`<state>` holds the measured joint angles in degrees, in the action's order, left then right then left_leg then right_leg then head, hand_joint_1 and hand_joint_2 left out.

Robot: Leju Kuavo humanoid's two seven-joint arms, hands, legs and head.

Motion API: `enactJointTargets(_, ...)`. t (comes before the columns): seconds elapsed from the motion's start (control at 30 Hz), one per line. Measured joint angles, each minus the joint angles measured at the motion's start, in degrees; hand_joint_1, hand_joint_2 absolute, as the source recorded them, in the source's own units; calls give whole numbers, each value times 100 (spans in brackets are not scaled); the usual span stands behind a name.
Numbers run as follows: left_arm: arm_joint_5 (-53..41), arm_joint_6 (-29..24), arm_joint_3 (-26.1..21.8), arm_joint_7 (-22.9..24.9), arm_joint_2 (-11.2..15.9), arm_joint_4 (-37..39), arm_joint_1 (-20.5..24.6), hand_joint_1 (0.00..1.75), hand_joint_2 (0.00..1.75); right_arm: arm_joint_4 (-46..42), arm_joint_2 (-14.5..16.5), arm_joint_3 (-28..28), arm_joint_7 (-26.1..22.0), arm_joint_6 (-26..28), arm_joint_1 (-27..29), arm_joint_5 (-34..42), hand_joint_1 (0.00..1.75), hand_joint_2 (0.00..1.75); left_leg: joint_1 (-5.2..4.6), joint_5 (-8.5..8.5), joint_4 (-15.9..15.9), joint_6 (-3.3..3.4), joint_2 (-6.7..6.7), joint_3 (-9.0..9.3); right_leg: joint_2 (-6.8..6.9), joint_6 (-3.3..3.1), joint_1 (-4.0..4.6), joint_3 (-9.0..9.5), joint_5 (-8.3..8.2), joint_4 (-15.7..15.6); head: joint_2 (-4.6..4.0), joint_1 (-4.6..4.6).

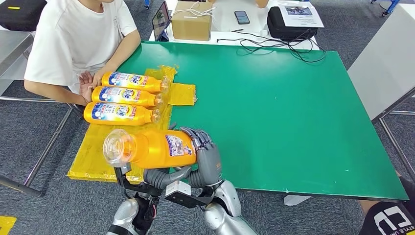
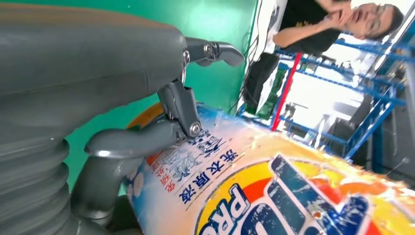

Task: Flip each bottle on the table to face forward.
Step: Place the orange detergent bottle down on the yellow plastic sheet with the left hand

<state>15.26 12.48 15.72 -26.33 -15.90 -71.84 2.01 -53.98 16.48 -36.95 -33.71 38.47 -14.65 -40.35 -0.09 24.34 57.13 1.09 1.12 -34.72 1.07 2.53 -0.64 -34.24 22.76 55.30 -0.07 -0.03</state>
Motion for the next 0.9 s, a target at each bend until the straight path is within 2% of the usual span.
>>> enactJointTargets(0.23,112,-789,-8,-26,-144,-244,-89,0,175,80,61,-10,27,11,12,429,175,175,0,0,0,0,-1,-1,0,0,0,-1,0,0,0,1)
enactJointTargets(0.33,109,-905,-7,-38,-150,-288,-98,0,175,133,61,-7,69,37,12,478,175,175,0,0,0,0,-1,-1,0,0,0,-1,0,0,0,1)
enactJointTargets(0.5,149,-887,-4,-73,-150,-361,-113,0,175,202,62,21,86,32,15,484,175,175,0,0,0,0,-1,-1,0,0,0,-1,0,0,0,1)
enactJointTargets(0.9,374,-339,-9,63,-150,-466,-97,0,175,344,62,85,93,-68,52,423,175,175,0,0,0,0,-1,-2,0,0,0,-1,0,0,0,2)
